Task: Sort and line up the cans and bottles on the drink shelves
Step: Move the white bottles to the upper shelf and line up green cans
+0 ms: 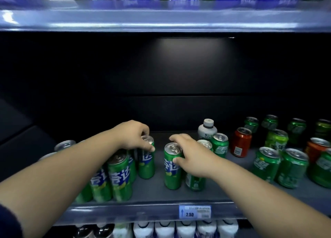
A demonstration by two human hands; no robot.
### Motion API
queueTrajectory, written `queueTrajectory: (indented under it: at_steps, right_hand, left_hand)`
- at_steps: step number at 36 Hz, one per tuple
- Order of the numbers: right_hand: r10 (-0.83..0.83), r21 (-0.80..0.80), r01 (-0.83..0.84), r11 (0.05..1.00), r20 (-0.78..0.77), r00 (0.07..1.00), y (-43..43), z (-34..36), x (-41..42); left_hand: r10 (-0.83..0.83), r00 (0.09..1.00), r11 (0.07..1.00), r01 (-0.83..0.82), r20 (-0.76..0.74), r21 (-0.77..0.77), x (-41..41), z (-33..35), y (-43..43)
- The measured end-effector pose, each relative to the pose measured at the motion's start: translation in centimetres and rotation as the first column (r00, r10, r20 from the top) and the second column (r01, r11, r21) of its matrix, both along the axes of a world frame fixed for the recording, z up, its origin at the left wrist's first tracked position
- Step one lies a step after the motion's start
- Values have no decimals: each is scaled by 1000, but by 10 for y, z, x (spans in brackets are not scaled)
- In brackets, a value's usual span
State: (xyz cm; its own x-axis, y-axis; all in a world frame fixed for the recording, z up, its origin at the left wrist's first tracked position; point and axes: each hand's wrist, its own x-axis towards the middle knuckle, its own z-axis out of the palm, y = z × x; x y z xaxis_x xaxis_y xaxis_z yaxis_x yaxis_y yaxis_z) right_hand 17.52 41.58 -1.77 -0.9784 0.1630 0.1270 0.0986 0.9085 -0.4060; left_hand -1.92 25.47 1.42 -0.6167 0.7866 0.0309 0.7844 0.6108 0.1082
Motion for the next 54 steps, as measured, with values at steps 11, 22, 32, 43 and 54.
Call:
queueTrajectory:
  at_steps: [11,22,32,43,54]
  right_hand:
    - [-136,125,131,983,30,990,-16,8,-2]
    - [-122,111,119,987,26,992,-47,5,-1]
    - [-71,-54,69,996,-37,997,-62,-9,-3]
    - [-333,-633,214,744,-73,940,-79,-77,6]
    - [-249,-690,97,717,-123,961,-98,-85,-1]
  left_hand:
    - [-114,962,983,72,248,172,-6,-24,-24]
    - [-51,962,980,-4,268,198,-4,-22,-23]
    - [-65,968,985,23,243,171,-5,-24,-24]
    - [-88,947,966,6,310,258,-6,-26,-25]
    - [-72,957,959,-11,282,283,-6,-27,-24]
